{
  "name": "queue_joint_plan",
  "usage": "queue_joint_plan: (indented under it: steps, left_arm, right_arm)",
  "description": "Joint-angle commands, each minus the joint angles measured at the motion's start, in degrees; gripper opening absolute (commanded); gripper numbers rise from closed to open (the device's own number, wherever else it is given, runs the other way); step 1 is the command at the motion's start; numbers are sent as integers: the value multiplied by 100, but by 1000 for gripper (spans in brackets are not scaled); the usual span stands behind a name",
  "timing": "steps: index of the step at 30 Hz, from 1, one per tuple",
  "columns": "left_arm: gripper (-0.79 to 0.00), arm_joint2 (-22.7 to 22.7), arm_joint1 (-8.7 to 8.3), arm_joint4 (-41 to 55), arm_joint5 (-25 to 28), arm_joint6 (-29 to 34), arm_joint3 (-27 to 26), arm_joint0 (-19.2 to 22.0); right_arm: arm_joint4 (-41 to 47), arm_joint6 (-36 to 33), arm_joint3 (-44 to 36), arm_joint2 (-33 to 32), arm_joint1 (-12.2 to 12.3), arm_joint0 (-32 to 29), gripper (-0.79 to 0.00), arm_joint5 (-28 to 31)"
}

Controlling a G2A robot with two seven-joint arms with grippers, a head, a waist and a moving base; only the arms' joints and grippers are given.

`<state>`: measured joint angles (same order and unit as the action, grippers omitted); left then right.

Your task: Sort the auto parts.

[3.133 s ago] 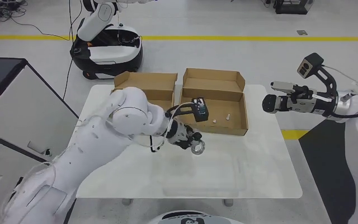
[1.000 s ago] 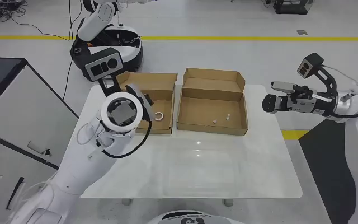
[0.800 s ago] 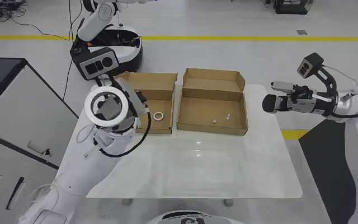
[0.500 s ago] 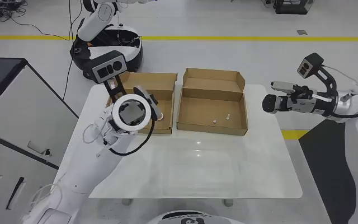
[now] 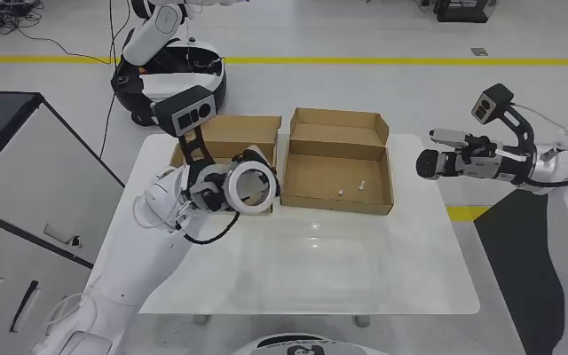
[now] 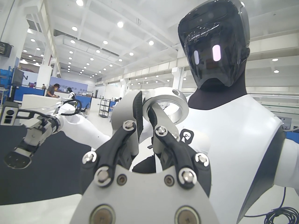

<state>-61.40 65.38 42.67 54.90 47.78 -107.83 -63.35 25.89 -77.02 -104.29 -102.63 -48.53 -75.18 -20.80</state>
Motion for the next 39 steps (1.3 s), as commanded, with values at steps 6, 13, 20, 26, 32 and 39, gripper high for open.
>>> queue_joint_plan:
  steps: [6,13,20,26,32,39]
  left_arm:
    - [-785,145,85,805,310,-212,-13,15]
    - [-785,113,137,778,271,-111,49,56]
    - [-785,13,123,113,31,129,135,33]
    - [-785,-38,117,-85,-127,223,109,-35]
    - [-785,11,158,262,-3,58,39,-81]
    - [-785,67,209,572,97,45,60,-59]
  right_arm:
    - [0,0,0,0,0,0,0,0]
    - [0,0,0,0,0,0,0,0]
    - [0,0,0,0,0,0,0,0]
    - [0,0,0,0,0,0,0,0]
    - [0,0,0,0,0,0,0,0]
    - [0,0,0,0,0,0,0,0]
